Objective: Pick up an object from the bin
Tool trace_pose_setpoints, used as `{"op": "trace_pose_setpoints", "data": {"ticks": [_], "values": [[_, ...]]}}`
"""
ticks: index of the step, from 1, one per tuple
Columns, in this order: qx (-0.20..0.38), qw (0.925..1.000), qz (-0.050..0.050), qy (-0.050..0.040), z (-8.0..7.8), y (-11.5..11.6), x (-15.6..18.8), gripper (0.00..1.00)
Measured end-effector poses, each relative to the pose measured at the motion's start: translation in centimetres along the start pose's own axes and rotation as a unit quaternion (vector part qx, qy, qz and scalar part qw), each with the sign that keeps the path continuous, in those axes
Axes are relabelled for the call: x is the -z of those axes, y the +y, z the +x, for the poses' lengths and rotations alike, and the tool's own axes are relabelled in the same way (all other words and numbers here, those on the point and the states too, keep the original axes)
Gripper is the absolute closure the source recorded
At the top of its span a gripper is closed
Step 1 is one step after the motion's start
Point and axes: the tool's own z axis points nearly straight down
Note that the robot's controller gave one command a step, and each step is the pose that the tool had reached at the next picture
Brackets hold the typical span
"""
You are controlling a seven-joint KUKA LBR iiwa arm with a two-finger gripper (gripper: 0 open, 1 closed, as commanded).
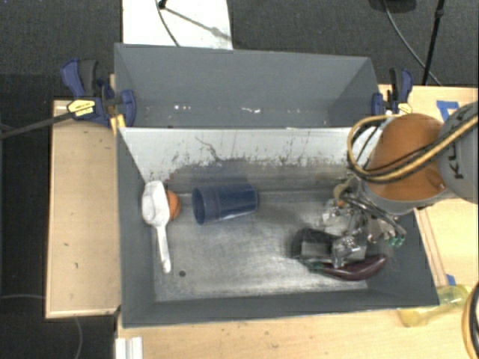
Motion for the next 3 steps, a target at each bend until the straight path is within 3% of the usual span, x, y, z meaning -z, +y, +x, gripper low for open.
{"op": "trace_pose_setpoints", "data": {"ticks": [2,3], "values": [[0.001,1.0,0.001,0.0003,-0.1,0.1,0.2,1.0],[0.012,0.9999,0.004,-0.0024,0.2,-0.1,2.5,1.0]]}}
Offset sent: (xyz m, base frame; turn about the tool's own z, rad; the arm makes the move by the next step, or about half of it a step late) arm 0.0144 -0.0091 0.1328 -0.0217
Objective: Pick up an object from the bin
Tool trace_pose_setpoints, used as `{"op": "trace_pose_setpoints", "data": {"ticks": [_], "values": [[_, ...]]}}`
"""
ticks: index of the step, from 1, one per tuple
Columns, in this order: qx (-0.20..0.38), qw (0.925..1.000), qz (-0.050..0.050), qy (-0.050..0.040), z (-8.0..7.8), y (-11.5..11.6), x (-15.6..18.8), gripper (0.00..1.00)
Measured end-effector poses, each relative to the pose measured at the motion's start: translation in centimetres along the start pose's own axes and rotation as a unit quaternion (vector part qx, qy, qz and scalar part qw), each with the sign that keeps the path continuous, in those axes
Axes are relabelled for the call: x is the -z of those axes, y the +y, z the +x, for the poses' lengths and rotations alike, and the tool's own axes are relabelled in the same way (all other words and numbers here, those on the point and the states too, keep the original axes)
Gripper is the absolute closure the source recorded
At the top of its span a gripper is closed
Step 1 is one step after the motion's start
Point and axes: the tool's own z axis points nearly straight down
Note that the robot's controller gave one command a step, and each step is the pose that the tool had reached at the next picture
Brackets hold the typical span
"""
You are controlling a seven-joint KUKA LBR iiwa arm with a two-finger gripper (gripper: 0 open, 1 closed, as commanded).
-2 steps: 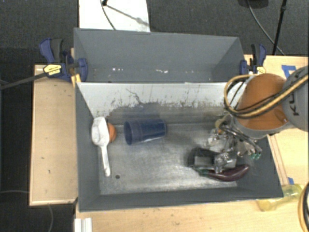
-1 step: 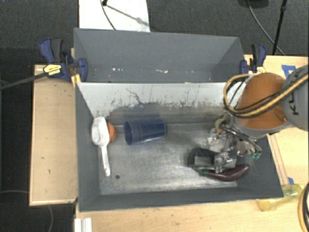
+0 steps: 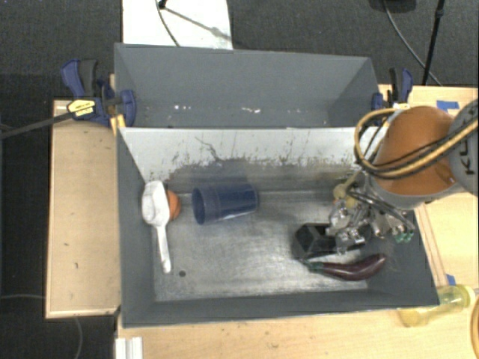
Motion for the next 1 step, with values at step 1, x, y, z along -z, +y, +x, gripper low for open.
{"op": "trace_pose_setpoints", "data": {"ticks": [1], "values": [[0.006,1.0,0.001,-0.0015,0.19,1.21,6.17,1.0]]}}
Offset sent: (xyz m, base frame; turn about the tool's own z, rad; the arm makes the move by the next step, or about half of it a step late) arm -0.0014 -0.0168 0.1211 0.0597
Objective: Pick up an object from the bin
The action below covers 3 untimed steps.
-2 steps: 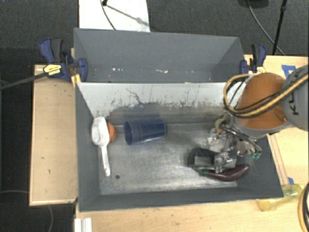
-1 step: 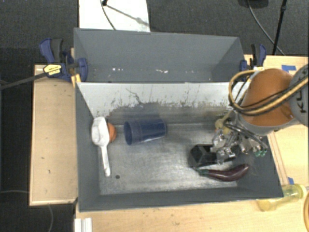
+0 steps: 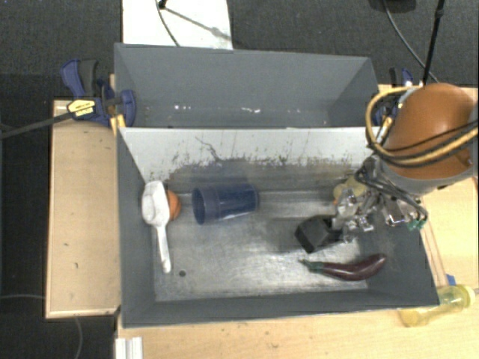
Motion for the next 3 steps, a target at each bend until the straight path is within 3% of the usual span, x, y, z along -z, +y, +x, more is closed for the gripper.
{"op": "trace_pose_setpoints", "data": {"ticks": [1,2,3], "values": [[-0.035,0.9994,0.001,-0.0055,0.3,-2.5,5.9,1.0],[-0.01,0.9999,0.002,-0.0057,-1.1,-3.1,8.4,1.0],[-0.003,1.0,0.0,-0.0011,2.2,-3.7,-3.5,0.0]]}}
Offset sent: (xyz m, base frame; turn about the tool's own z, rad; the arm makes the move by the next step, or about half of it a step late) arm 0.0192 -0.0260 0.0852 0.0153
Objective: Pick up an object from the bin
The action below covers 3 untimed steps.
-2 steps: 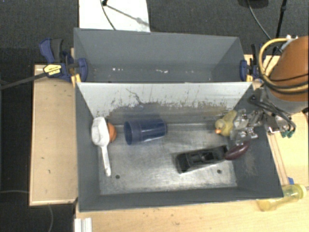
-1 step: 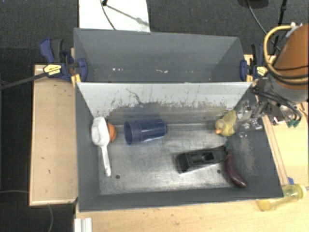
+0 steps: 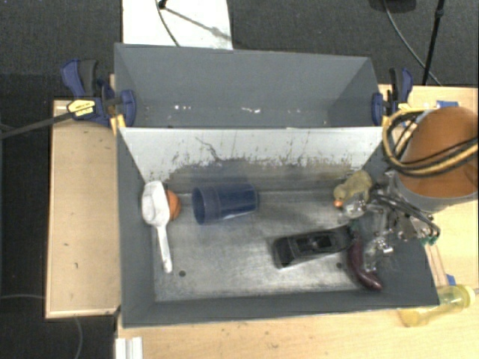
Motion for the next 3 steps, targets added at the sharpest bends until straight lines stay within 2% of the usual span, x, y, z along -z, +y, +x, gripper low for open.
{"op": "trace_pose_setpoints", "data": {"ticks": [1,2,3], "values": [[0.0,1.0,0.002,-0.0039,-0.2,-0.1,0.4,0.0],[-0.003,1.0,0.003,-0.0037,-4.2,0.8,-6.6,1.0],[-0.002,1.0,0.003,-0.0037,-4.2,0.8,-6.6,1.0]]}}
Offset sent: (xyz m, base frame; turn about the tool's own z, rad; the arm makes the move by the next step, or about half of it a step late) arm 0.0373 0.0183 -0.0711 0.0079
